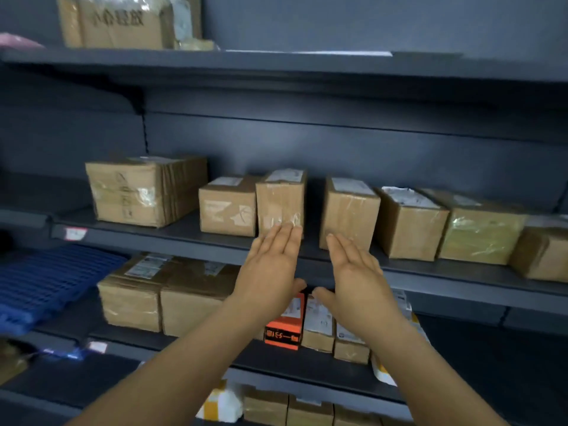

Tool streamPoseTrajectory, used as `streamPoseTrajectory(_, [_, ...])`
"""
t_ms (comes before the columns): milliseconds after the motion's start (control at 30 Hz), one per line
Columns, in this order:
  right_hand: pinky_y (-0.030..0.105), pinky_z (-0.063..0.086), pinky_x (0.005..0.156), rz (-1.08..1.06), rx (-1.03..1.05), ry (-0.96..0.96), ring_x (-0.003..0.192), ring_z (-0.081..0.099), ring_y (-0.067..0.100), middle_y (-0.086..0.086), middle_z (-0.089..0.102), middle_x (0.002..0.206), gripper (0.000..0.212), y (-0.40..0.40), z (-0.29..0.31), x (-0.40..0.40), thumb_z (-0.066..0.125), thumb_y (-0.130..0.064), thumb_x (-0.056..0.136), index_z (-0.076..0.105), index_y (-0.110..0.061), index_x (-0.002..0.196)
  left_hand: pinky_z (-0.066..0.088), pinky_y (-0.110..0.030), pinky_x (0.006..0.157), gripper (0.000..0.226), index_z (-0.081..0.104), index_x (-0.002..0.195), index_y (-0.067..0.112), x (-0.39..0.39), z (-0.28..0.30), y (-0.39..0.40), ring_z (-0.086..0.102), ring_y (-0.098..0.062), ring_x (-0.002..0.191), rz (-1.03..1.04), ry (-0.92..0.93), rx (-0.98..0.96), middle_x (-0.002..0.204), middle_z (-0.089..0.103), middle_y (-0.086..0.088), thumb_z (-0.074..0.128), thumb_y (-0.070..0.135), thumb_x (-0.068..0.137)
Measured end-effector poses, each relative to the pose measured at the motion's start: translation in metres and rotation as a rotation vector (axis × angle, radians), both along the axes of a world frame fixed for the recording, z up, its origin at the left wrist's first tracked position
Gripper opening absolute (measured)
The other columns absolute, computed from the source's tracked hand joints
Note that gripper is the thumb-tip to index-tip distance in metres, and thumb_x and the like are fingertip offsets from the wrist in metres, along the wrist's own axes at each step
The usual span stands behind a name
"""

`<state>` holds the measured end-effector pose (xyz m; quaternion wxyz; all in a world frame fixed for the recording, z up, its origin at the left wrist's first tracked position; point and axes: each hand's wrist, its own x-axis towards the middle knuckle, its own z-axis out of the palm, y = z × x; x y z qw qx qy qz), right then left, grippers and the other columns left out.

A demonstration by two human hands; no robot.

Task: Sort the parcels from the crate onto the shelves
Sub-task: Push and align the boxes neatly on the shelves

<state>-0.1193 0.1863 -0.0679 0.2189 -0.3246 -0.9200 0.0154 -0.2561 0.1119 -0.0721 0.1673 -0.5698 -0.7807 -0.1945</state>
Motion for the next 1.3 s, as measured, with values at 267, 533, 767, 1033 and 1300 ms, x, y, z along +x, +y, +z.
streamPoseTrajectory(267, [0.037,0.003,0.119,-0.113,0.092,-0.082,0.148,-0.005,0.021,-0.001,-0.005,0.161,0.097,0.055,0.056,-0.013,0.065,-0.035,0.086,-0.003,-0.021,0.154,0.004,-0.038,0.121,0.093,-0.001,0.154,0.015,-0.03,0.058,0.04,-0.001,-0.02,0.149,0.043,0.068,-0.066,0.162,-0.001,-0.004,0.064,0.028,0.089])
streamPoseTrajectory(533, [0.034,0.015,0.119,-0.097,0.022,-0.208,0.147,0.008,0.027,0.003,0.006,0.161,0.091,0.111,0.083,-0.029,0.065,-0.021,0.085,0.005,-0.022,0.153,0.013,-0.043,0.118,0.084,0.007,0.154,0.012,-0.054,0.092,0.083,0.009,-0.028,0.148,0.093,0.168,-0.169,0.16,0.014,-0.01,0.062,0.017,0.09])
streamPoseTrajectory(767, [0.038,0.022,0.117,-0.023,0.014,-0.102,0.146,0.008,0.025,0.001,0.012,0.159,0.081,0.111,0.074,-0.07,0.061,-0.016,0.09,0.011,-0.023,0.153,0.031,-0.039,0.111,0.066,0.025,0.15,0.011,-0.08,0.09,0.09,0.036,-0.032,0.136,0.121,0.189,-0.187,0.149,0.036,-0.014,0.052,0.002,0.091])
streamPoseTrajectory(1033, [0.036,0.03,0.113,-0.017,0.024,-0.054,0.143,0.013,0.025,0.001,0.019,0.156,0.072,0.109,0.07,-0.116,0.058,-0.019,0.092,0.017,-0.022,0.151,0.042,-0.038,0.101,0.059,0.035,0.143,0.015,-0.122,0.089,0.087,0.048,-0.029,0.124,0.13,0.17,-0.173,0.137,0.046,-0.009,0.054,0.0,0.089])
streamPoseTrajectory(1300, [0.035,0.032,0.111,-0.02,0.024,-0.048,0.142,0.016,0.026,0.003,0.023,0.154,0.071,0.103,0.07,-0.135,0.057,-0.018,0.092,0.018,-0.021,0.151,0.039,-0.035,0.098,0.053,0.037,0.141,0.014,-0.138,0.089,0.074,0.048,-0.027,0.122,0.088,0.172,-0.151,0.136,0.047,-0.008,0.054,0.007,0.091])
